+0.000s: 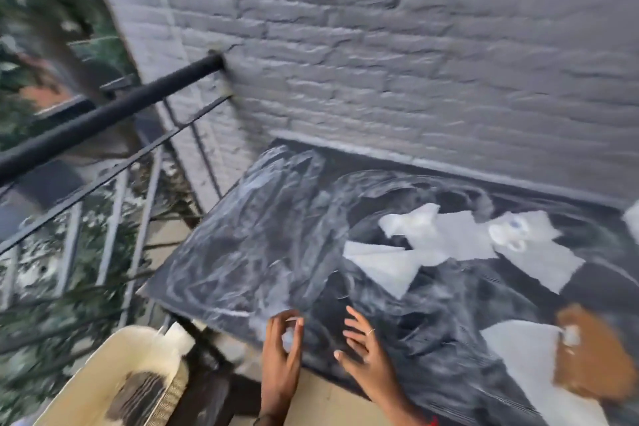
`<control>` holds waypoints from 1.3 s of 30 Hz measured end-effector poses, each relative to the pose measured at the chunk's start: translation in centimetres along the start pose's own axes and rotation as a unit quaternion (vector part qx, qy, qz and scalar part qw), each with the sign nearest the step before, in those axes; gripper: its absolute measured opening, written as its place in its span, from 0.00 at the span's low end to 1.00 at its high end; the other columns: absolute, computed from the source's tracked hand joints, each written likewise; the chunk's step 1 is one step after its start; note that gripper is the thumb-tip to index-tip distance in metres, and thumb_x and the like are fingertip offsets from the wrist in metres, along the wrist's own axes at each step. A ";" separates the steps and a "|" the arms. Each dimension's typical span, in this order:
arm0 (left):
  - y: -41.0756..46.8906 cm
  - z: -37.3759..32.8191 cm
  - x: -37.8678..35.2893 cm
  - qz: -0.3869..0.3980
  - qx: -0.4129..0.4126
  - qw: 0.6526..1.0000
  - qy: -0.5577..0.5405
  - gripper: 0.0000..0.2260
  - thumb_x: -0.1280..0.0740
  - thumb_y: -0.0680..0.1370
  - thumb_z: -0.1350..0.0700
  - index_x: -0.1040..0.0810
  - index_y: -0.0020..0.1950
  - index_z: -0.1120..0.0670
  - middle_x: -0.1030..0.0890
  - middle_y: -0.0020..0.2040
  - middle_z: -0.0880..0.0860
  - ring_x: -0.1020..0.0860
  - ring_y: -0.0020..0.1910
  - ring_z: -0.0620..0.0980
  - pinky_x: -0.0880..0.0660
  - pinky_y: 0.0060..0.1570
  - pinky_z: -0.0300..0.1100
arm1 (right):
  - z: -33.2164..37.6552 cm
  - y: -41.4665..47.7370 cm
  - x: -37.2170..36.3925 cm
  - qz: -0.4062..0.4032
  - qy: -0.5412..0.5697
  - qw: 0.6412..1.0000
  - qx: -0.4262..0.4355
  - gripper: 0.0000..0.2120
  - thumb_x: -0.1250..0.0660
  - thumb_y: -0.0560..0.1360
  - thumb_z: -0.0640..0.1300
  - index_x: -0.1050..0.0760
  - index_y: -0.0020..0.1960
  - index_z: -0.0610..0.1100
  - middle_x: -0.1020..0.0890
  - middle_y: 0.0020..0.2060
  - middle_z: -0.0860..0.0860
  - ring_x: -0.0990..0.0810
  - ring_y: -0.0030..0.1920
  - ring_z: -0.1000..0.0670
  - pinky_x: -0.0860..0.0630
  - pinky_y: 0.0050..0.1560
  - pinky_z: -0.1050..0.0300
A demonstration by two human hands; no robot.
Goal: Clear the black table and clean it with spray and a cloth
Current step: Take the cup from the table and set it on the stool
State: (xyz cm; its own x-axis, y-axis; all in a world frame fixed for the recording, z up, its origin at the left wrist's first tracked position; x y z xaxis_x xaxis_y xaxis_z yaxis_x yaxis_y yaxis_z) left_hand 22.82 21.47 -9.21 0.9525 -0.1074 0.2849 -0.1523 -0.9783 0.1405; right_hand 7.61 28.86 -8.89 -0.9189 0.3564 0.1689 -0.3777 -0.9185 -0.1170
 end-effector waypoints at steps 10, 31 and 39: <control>3.1 -6.7 -14.4 0.128 -0.040 0.990 -0.032 0.02 0.34 0.77 0.46 0.24 0.47 0.42 0.21 0.48 0.41 0.23 0.49 0.39 0.28 0.50 0.34 | -0.3 0.1 15.4 -0.146 0.008 0.989 -0.032 0.35 0.29 0.69 0.31 0.33 0.65 0.61 0.27 0.62 0.55 0.26 0.59 0.64 0.28 0.59 0.67; 12.0 -15.0 -44.0 0.324 -0.091 0.933 0.125 0.11 0.36 0.78 0.61 0.25 0.59 0.63 0.25 0.57 0.61 0.24 0.56 0.56 0.33 0.57 0.37 | -9.0 19.3 41.1 -0.300 0.066 0.917 -0.255 0.12 0.38 0.64 0.47 0.29 0.48 0.50 0.25 0.44 0.46 0.28 0.45 0.47 0.29 0.50 0.50; 14.1 -14.0 -50.3 0.401 -0.095 0.883 0.227 0.28 0.28 0.73 0.55 0.32 0.68 0.66 0.28 0.64 0.64 0.30 0.65 0.61 0.36 0.67 0.46 | -7.2 21.3 42.4 -0.274 0.057 0.927 -0.249 0.08 0.40 0.74 0.37 0.25 0.42 0.48 0.22 0.41 0.46 0.24 0.40 0.46 0.24 0.45 0.52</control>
State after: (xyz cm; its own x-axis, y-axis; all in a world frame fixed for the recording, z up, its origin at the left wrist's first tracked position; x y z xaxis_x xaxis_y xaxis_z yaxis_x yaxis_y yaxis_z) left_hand -30.90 15.57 -8.26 0.3218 -0.6271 0.7094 -0.8120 -0.5681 -0.1339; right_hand -40.28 25.62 -11.29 -0.5685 0.7879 0.2366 -0.7712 -0.4103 -0.4868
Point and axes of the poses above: each hand's wrist, its own y-axis towards the middle knuckle, its own x-axis out of the back of the hand, z = x × y, the point moved 1 cm from there along y, towards the middle knuckle
